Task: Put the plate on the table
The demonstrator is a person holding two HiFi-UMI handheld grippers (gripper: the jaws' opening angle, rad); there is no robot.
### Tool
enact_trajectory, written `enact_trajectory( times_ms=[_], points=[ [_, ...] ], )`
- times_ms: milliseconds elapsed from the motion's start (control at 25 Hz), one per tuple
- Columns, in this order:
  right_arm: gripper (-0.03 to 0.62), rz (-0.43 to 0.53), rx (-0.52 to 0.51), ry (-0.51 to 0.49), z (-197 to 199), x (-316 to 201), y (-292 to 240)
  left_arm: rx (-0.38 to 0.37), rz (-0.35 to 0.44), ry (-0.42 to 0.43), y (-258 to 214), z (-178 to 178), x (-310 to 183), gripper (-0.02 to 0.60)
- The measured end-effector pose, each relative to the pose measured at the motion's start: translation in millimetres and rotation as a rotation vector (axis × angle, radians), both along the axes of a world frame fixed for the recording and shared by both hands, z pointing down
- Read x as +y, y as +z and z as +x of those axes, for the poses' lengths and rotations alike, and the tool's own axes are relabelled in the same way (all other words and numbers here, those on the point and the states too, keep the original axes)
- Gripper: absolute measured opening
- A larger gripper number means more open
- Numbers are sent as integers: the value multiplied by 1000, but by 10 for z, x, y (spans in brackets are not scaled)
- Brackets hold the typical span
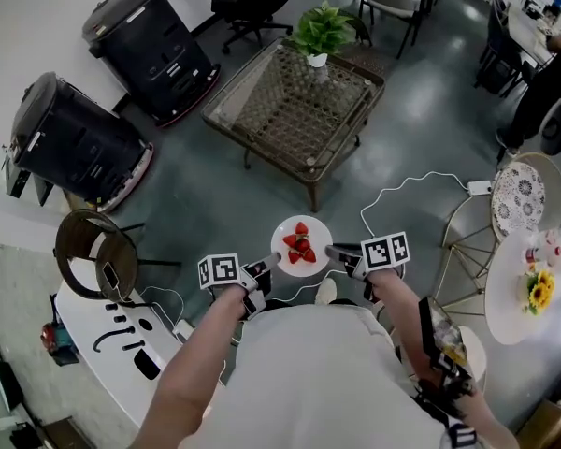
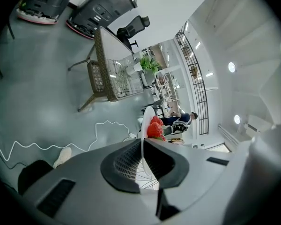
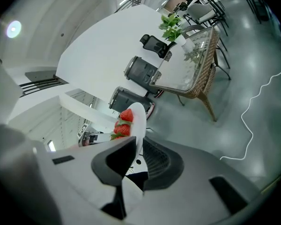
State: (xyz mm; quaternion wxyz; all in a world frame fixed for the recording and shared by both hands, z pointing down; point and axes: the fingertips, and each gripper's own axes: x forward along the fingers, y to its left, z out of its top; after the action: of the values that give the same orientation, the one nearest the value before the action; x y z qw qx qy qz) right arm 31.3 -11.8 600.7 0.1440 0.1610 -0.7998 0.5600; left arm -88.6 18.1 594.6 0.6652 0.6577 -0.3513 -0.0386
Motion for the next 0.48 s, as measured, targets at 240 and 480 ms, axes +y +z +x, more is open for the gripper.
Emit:
enact_trajectory(
  times_ms=[240,480],
  points=[
    [35,9,-18,18,3,-7,-30,-6,-3,7,-8,4,-11,17],
    [35,9,-13,47,15,-104,60,-19,2,38,75,7,-141,17]
  ],
)
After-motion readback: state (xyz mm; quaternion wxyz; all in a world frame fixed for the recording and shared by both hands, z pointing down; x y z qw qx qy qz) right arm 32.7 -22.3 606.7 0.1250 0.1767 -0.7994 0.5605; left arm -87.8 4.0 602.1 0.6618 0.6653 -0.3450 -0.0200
